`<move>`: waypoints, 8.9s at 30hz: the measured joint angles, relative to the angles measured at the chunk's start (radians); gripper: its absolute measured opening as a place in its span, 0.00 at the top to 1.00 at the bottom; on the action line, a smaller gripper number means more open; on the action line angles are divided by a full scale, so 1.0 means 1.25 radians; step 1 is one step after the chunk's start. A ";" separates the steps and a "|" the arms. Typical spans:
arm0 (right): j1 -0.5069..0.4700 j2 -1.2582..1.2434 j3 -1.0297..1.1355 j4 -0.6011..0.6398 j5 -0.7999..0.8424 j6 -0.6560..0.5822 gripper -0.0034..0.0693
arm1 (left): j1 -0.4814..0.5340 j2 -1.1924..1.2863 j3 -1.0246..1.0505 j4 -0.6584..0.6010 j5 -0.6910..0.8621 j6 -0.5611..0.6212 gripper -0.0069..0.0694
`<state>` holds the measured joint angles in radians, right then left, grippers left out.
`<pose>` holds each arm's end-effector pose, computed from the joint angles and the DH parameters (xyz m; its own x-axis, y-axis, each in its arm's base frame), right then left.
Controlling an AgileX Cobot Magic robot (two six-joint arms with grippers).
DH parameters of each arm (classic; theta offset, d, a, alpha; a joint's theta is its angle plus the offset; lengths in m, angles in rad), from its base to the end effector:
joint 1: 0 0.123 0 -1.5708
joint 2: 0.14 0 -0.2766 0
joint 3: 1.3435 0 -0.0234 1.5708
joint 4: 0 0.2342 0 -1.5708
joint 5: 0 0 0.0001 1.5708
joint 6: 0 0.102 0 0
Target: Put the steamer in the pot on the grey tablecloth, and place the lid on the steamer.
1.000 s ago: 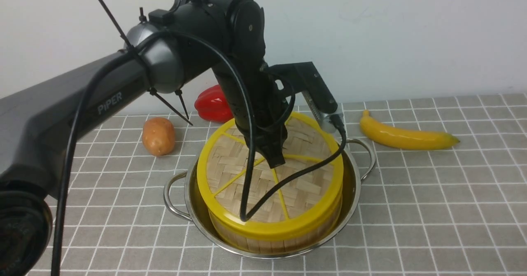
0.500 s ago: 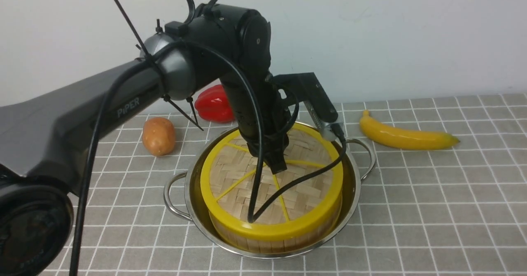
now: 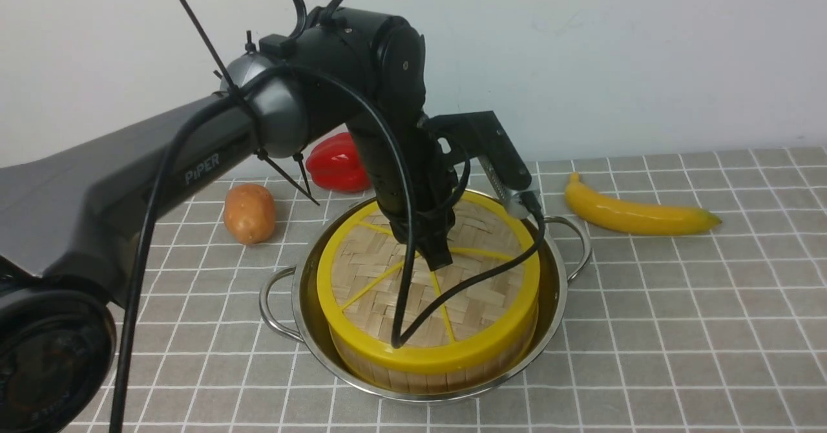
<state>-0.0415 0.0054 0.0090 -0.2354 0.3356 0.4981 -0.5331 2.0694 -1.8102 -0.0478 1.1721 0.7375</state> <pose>0.0562 -0.0102 0.1778 -0.2102 0.2801 -0.9367 0.1796 0.9528 0.2446 0.3616 -0.2186 0.2288 -0.2914 0.9359 -0.1978 0.9411 0.3176 0.1161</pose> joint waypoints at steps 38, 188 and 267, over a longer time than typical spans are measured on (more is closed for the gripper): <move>0.000 0.000 0.000 0.000 0.000 0.000 0.62 | 0.000 0.000 0.000 0.002 0.002 0.048 0.76; 0.000 0.000 0.000 0.000 0.000 0.000 0.62 | -0.002 -0.013 0.000 0.038 0.002 -0.094 0.76; 0.000 0.000 0.000 0.000 0.000 0.000 0.62 | 0.502 -1.559 1.404 -0.298 -0.756 -0.214 0.70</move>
<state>-0.0415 0.0054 0.0090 -0.2354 0.3356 0.4981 0.0950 0.1208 -0.0551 -0.4197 0.2273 0.4706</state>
